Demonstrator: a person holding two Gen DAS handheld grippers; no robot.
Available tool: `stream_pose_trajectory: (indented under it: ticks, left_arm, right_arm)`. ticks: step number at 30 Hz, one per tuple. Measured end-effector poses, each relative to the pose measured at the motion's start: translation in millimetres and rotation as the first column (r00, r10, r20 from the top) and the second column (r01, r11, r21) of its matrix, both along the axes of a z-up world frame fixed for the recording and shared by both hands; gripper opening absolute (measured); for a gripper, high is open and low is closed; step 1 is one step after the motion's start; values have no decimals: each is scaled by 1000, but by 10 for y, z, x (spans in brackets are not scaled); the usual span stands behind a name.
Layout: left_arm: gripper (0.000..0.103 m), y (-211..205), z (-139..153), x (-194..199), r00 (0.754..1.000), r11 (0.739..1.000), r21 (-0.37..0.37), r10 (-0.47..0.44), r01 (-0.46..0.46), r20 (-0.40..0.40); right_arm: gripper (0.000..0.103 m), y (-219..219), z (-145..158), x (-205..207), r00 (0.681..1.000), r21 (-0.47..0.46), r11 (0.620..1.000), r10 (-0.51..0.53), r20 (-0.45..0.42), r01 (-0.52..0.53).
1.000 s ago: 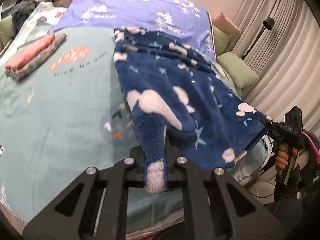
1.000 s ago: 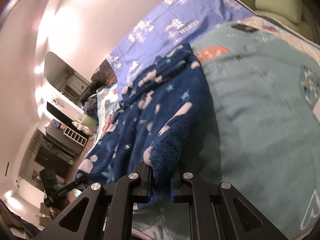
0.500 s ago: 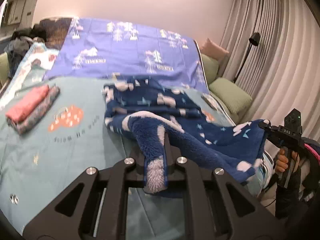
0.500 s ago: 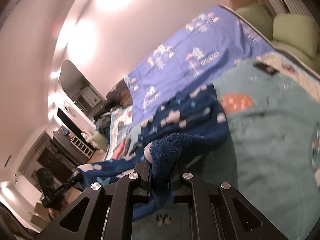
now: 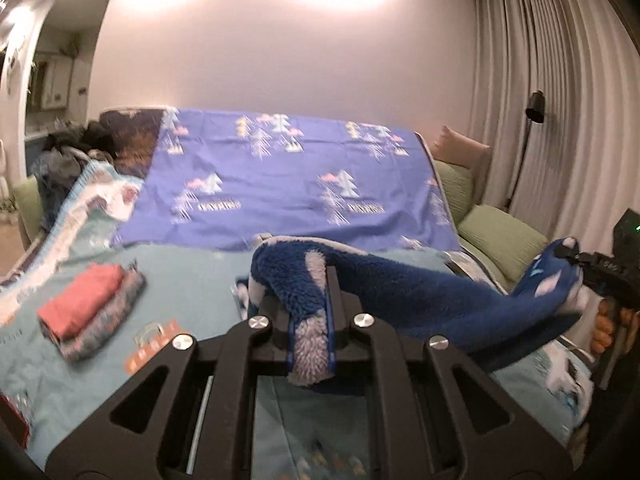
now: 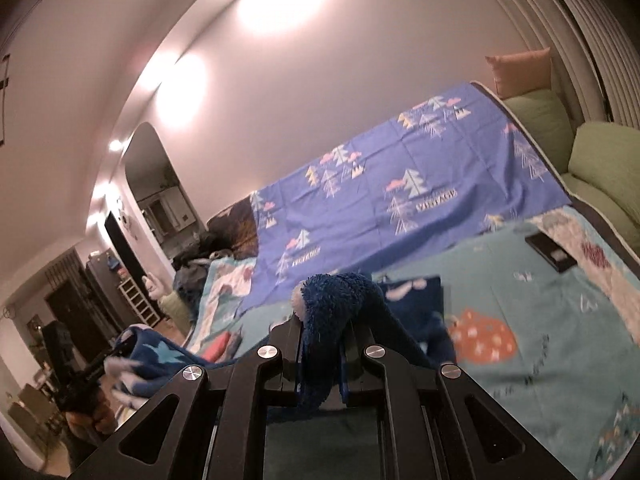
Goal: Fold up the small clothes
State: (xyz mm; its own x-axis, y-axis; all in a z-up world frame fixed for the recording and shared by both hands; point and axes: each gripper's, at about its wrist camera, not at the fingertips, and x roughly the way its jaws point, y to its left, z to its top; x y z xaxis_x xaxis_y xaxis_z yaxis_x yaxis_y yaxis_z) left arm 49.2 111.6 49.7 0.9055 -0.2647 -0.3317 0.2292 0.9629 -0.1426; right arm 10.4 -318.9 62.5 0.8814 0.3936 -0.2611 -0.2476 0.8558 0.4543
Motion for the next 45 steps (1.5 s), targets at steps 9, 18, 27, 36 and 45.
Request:
stream_pose_trajectory:
  ticks: [9, 18, 27, 36, 45]
  left_arm:
    - [13, -16, 52, 626, 996, 996, -16, 93, -93, 6]
    - [13, -134, 13, 1260, 992, 992, 20, 126, -126, -11]
    - [13, -207, -299, 1886, 985, 985, 77, 157, -152, -69]
    - [13, -318, -774, 2380, 976, 976, 162, 171, -149, -134]
    - [13, -386, -1160, 2715, 968, 967, 213, 180, -141, -177]
  right_arm:
    - [11, 1, 114, 631, 997, -45, 996, -81, 17, 82]
    - [11, 67, 116, 1267, 996, -99, 991, -87, 3, 87]
    - [11, 50, -189, 2126, 992, -121, 989, -91, -87, 80]
    - [11, 50, -774, 2772, 974, -142, 988, -94, -207, 65]
    - [11, -65, -1229, 3196, 950, -146, 986, -121, -290, 81]
